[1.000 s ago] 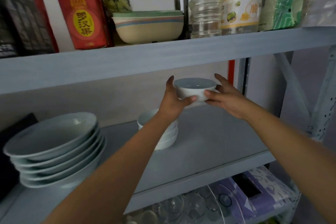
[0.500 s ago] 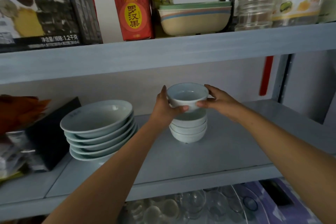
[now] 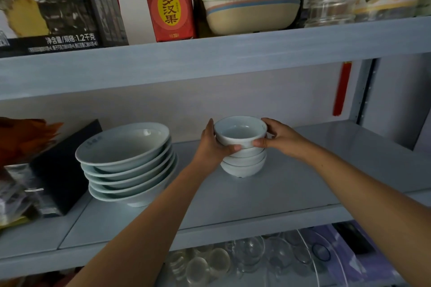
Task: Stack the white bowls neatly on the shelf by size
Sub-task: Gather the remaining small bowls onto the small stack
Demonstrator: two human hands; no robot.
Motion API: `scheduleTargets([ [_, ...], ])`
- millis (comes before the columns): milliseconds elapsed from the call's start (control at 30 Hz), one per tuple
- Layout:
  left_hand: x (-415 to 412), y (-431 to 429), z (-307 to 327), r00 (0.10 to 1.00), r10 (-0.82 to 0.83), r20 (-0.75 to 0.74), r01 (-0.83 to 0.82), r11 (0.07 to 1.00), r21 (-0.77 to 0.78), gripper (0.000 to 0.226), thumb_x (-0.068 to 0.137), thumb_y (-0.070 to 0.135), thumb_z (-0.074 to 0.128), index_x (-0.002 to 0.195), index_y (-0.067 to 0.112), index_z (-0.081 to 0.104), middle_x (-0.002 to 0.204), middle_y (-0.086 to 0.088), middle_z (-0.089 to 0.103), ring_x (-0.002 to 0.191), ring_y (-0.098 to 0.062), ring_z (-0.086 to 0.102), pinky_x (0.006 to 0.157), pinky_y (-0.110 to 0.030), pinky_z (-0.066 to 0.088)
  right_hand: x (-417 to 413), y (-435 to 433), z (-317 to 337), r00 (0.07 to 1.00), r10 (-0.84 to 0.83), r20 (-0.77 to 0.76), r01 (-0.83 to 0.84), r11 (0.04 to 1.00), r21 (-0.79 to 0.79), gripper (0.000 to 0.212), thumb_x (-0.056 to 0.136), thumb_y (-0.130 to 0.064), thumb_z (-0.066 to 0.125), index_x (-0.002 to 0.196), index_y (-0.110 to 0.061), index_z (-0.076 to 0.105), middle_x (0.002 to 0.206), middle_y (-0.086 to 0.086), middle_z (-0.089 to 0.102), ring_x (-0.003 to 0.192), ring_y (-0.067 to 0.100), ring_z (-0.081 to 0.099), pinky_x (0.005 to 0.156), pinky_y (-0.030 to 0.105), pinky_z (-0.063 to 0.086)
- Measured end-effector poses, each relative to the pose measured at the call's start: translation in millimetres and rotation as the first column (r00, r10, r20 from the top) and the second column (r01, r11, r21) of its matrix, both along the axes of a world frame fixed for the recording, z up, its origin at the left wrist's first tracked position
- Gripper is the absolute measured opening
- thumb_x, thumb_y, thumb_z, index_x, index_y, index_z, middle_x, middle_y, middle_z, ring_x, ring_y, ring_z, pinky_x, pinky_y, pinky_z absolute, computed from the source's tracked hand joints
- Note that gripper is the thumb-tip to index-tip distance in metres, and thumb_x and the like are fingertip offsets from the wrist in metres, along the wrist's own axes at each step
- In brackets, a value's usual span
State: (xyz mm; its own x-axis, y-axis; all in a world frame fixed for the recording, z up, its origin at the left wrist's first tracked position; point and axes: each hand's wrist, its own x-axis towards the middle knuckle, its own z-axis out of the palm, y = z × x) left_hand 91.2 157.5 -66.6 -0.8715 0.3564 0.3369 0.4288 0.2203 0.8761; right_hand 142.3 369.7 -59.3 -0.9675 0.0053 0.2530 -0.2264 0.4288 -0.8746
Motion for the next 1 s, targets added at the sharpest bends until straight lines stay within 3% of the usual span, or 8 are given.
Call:
scheduleTargets([
  [100,-2.7,1.3,-4.5,0.999,-0.009,0.041,0.009,1.0,-0.005,0.082,0.048,0.04,0.084,0.118,0.034,0.04,0.116,0.017,0.051,0.103,0.001,0.053,0.086,-0.021,0.042,0.4,0.9,-2.5,1.0,-0.003,-0.005,0.002,1.0,-0.008,0.073,0.06,-0.044,0.084,0.124,-0.021,0.056,0.127,-0.007,0.063,0.122,0.005,0.055,0.108,0.039,0.042],
  [167,-7.1,-0.3,-8.1,0.998,-0.032,0.058,0.032,0.999,0.002,0.072,0.045,0.047,0.079,0.102,0.035,0.037,0.109,0.019,0.053,0.1,0.004,0.054,0.087,-0.025,0.047,-1.5,1.4,-3.6,1.0,0.004,-0.001,-0.004,1.0,-0.01,0.068,0.066,-0.036,0.084,0.124,-0.018,0.055,0.127,-0.004,0.063,0.123,0.007,0.055,0.109,0.04,0.042],
  [333,-10.1,-3.2,-11.1,0.996,-0.061,0.064,0.061,0.998,0.001,0.082,0.057,0.037,0.084,0.12,0.003,0.045,0.124,-0.008,0.062,0.114,-0.02,0.062,0.095,-0.043,0.053,-3.6,-1.4,-7.8,1.0,0.018,-0.006,-0.018,0.999,-0.037,0.076,0.06,-0.042,0.086,0.125,-0.019,0.053,0.127,-0.002,0.063,0.123,0.013,0.055,0.108,0.042,0.042],
  [567,-8.4,-4.3,-3.9,0.993,-0.038,0.115,0.046,0.997,-0.07,0.066,0.07,0.017,0.084,0.119,-0.001,0.043,0.127,-0.012,0.059,0.109,-0.019,0.058,0.078,-0.015,0.052,0.1,-5.1,-5.6,0.999,0.002,0.042,-0.001,1.0,-0.024,0.07,0.064,-0.04,0.085,0.122,-0.019,0.053,0.126,-0.001,0.063,0.123,0.013,0.055,0.107,0.039,0.042],
  [667,-1.6,-7.4,2.7,0.995,0.015,0.094,-0.005,0.995,-0.1,0.076,0.069,0.022,0.084,0.128,0.003,0.039,0.139,-0.012,0.048,0.121,-0.022,0.049,0.085,-0.014,0.043,6.4,-11.5,-2.2,0.993,-0.104,0.064,0.102,0.994,0.036,0.094,0.069,-0.037,0.083,0.146,-0.015,0.032,0.151,0.0,0.039,0.14,0.016,0.036,0.114,0.033,0.03],
  [733,5.6,-13.6,8.3,0.997,0.045,0.069,-0.037,0.993,-0.114,0.094,0.075,0.023,0.08,0.146,0.001,0.023,0.153,-0.014,0.032,0.14,-0.026,0.034,0.099,-0.021,0.032,13.5,-24.0,6.1,0.974,-0.227,-0.019,0.228,0.969,0.094,0.105,0.073,-0.038,0.08,0.153,-0.014,0.017,0.159,0.0,0.023,0.145,0.014,0.024,0.115,0.026,0.02],
  [833,17.7,-30.3,24.1,0.999,0.031,-0.032,-0.035,0.987,-0.154,0.098,0.079,0.028,0.077,0.151,0.001,0.016,0.158,-0.014,0.024,0.146,-0.026,0.026,0.115,-0.032,0.026,26.0,-60.5,30.8,0.921,-0.3,-0.247,0.32,0.947,0.043,0.092,0.076,-0.035,0.078,0.15,-0.015,0.026,0.157,0.001,0.029,0.144,0.013,0.028,0.116,0.026,0.022],
  [1000,40.8,-83.5,59.0,0.981,0.047,-0.19,-0.082,0.981,-0.176,0.083,0.08,0.028,0.075,0.146,0.001,0.034,0.152,-0.018,0.037,0.142,-0.029,0.036,0.113,-0.045,0.034,41.3,-153.5,56.3,0.92,-0.148,-0.362,0.071,0.973,-0.218,0.065,0.084,-0.01,0.071,0.142,-0.007,0.041,0.144,0.008,0.049,0.132,0.015,0.047,0.11,0.028,0.038],
])
